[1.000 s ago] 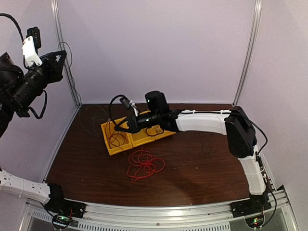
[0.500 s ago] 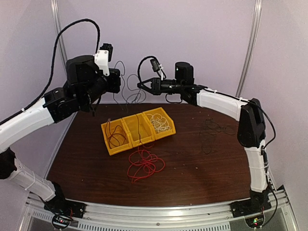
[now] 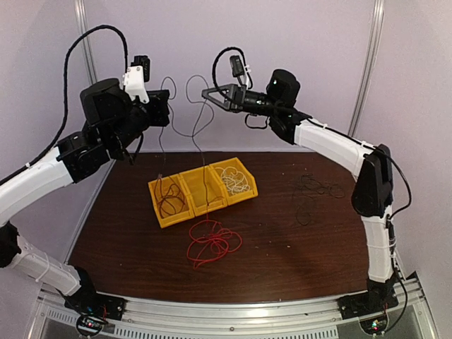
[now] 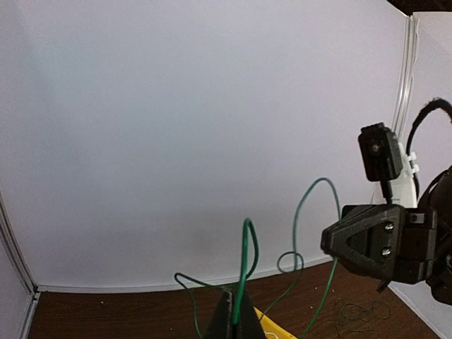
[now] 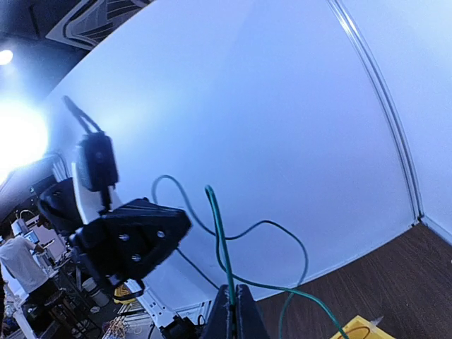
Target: Untangle the cables
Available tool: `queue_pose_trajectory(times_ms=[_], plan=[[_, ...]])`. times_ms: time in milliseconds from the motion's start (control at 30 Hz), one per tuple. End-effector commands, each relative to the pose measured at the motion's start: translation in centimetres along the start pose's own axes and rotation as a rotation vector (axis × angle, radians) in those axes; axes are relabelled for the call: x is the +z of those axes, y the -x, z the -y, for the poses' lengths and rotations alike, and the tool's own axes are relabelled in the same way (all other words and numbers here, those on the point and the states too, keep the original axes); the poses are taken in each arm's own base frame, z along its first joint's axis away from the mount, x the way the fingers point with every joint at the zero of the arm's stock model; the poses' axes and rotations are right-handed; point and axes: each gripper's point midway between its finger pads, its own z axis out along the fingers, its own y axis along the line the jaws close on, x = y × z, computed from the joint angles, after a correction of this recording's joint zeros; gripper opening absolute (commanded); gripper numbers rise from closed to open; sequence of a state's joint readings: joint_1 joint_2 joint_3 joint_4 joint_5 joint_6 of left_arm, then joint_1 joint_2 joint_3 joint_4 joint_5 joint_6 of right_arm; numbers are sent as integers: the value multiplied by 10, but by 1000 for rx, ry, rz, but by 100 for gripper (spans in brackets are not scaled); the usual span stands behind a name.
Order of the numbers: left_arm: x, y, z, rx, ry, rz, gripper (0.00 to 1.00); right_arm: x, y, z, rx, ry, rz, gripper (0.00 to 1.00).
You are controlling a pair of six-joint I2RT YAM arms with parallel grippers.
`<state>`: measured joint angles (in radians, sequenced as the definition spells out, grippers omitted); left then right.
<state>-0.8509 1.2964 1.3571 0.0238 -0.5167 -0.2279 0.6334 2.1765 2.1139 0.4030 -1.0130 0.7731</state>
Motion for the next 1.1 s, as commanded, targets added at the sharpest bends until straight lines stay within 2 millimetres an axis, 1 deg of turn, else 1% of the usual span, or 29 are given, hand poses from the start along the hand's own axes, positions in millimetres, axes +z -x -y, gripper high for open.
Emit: queue_pose_trajectory(times_ms=[0,100,233,267,333,433,533,600,700,833,967,1067], plan=[[-18,42,-2,-71,-39,118,0,-11,59,-96,-120,147,83,0],[-21,48,1,-69,-65,132,0,-16,65,-115,-127,156,91,0],[-22,52,3,-63,-74,144,0,-22,78,-149,-173,178,103,0],[-22,51,3,-62,-76,143,0,-23,79,-153,-185,173,104,0],[-21,50,6,-65,-88,148,0,-24,77,-151,-199,155,96,0],[-15,45,11,-67,-103,145,0,-22,66,-130,-198,106,72,0],[-4,33,20,-52,-120,119,0,-19,47,-102,-165,70,43,0],[6,22,26,-33,-125,91,0,-19,31,-80,-138,43,19,0],[16,6,28,-12,-111,61,0,-19,1,-43,-109,-13,-25,0],[27,-5,31,17,-100,51,0,-19,-33,-4,-75,-64,-72,0],[43,-17,31,19,-100,38,0,-19,-50,21,-46,-87,-83,0],[59,-41,30,22,-92,-3,0,-19,-61,41,-28,-112,-91,0]])
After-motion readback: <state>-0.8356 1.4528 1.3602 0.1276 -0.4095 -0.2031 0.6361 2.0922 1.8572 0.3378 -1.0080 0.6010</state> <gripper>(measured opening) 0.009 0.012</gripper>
